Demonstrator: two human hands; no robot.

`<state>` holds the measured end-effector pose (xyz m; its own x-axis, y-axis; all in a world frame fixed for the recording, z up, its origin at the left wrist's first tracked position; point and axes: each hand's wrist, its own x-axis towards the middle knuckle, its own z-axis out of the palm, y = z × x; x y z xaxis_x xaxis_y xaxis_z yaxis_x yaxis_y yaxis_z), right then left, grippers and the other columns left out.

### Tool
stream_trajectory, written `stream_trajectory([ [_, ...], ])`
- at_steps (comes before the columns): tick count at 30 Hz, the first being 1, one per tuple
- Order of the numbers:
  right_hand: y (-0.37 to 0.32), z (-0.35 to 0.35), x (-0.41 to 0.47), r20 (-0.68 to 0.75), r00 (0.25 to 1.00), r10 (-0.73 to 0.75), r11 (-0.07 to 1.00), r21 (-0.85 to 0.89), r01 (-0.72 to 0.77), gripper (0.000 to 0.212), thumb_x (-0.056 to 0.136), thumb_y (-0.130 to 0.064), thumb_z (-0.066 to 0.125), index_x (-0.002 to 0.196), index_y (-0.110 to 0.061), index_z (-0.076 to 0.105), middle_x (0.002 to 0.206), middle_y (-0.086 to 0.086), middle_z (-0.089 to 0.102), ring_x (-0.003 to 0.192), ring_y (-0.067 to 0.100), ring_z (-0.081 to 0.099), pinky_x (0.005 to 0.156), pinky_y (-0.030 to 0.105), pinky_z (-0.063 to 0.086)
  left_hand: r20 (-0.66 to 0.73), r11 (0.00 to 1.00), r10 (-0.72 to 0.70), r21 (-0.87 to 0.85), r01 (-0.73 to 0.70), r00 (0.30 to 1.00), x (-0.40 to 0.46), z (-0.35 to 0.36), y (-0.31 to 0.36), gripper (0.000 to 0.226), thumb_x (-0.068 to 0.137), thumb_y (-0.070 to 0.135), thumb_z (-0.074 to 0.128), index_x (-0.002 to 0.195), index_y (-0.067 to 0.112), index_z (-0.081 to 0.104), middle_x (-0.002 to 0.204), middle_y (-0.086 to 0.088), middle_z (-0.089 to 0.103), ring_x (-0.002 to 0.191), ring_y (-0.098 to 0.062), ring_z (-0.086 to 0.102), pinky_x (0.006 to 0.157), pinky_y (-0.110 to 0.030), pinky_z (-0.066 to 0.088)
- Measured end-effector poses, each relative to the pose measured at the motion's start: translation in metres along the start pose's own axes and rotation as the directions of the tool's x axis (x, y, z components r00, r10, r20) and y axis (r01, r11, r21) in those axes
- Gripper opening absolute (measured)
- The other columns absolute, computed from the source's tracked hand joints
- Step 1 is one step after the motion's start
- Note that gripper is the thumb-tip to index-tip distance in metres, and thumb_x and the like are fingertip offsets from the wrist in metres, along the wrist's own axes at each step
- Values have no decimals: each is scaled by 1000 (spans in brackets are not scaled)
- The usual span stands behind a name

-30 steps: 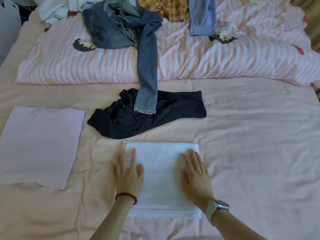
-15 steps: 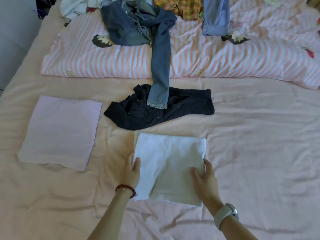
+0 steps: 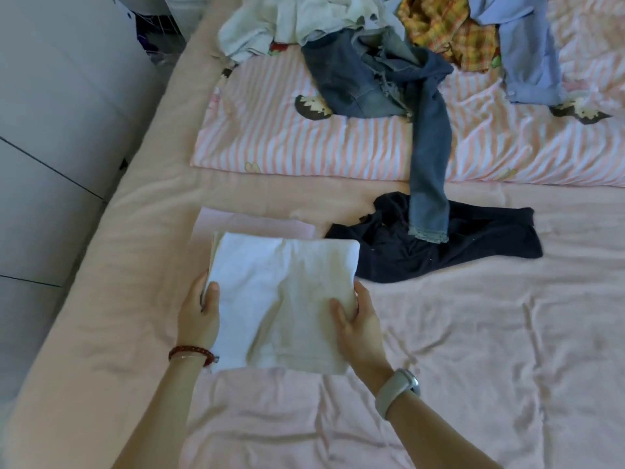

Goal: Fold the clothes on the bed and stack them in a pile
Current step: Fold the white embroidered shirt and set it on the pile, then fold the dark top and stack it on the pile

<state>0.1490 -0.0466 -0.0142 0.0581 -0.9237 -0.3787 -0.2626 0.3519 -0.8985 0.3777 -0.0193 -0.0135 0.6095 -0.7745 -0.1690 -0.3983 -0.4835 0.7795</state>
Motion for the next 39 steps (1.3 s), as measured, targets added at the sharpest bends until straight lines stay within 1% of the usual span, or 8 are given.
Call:
stream_trajectory([
  [7, -3, 108, 53, -1, 1000, -19, 999, 42, 19, 32, 92, -23, 54, 119, -36, 43, 96, -28, 59, 90, -10, 57, 77, 16, 48, -1, 999, 18, -51, -18, 1000, 106, -36, -57, 35, 98, 11, 40, 131, 5, 50, 132, -9, 52, 122, -21, 46, 102, -29, 34],
  [17, 24, 118, 78, 20, 965, 260, 946, -206, -251, 54, 95, -38, 44, 144, -25, 25, 115, 0, 56, 93, 16, 50, 81, 27, 40, 62, 962, -168, 230, 150, 984, 147, -15, -95, 40, 99, 24, 35, 138, 18, 42, 125, -15, 57, 110, -33, 52, 85, -33, 38],
  [22, 10, 114, 66, -10, 929, 371, 866, -359, -349, 68, 94, -43, 42, 148, -21, 8, 133, 8, 49, 116, 28, 49, 90, 30, 38, -40, 811, 167, 573, -115, 985, 112, -18, -73, 52, 88, 18, 53, 138, 13, 41, 136, -21, 43, 121, -44, 41, 90, -55, 38],
  [24, 2, 116, 55, -106, 991, 83, 689, -712, -135, 68, 92, -39, 46, 147, -18, 14, 135, 12, 45, 119, 32, 46, 94, 42, 40, 125, 655, 422, 643, -397, 898, 99, -9, -65, 48, 86, 26, 49, 132, 13, 51, 137, -21, 45, 126, -45, 41, 94, -60, 35],
  [27, -2, 129, 55, 88, 906, -413, 390, -882, 264, 57, 86, -32, 45, 139, -16, 34, 136, 20, 46, 125, 40, 44, 97, 56, 38, 341, 581, 397, 626, -520, 852, 101, 11, -62, 55, 84, 43, 38, 134, 22, 49, 145, -17, 38, 134, -43, 31, 99, -68, 24],
  [33, 30, 145, 86, 347, 938, -2, 433, -845, 314, 57, 97, -46, 23, 148, -34, 1, 156, 2, -17, 142, 23, -18, 114, 53, 2, 417, 529, 120, 741, -413, 901, 117, 31, -89, 71, 81, 68, 10, 146, 40, 8, 157, -7, -7, 142, -34, -10, 108, -62, 2],
  [37, 28, 127, 89, 410, 910, -63, 584, -724, 367, 52, 99, -37, 23, 148, -31, 10, 157, -2, -6, 142, 13, -17, 116, 45, -3, 438, 545, 24, 748, -379, 899, 119, 31, -77, 68, 86, 65, 20, 145, 42, -2, 155, -4, -17, 140, -32, -18, 109, -62, -1],
  [39, 21, 103, 84, 287, 925, -249, 631, -676, 380, 49, 94, -24, 36, 143, -18, 33, 153, 7, 25, 144, 22, 11, 116, 47, 9, 379, 626, 77, 701, -341, 922, 103, 28, -62, 66, 88, 49, 45, 147, 33, 19, 156, -13, 1, 142, -38, -4, 106, -67, 3],
])
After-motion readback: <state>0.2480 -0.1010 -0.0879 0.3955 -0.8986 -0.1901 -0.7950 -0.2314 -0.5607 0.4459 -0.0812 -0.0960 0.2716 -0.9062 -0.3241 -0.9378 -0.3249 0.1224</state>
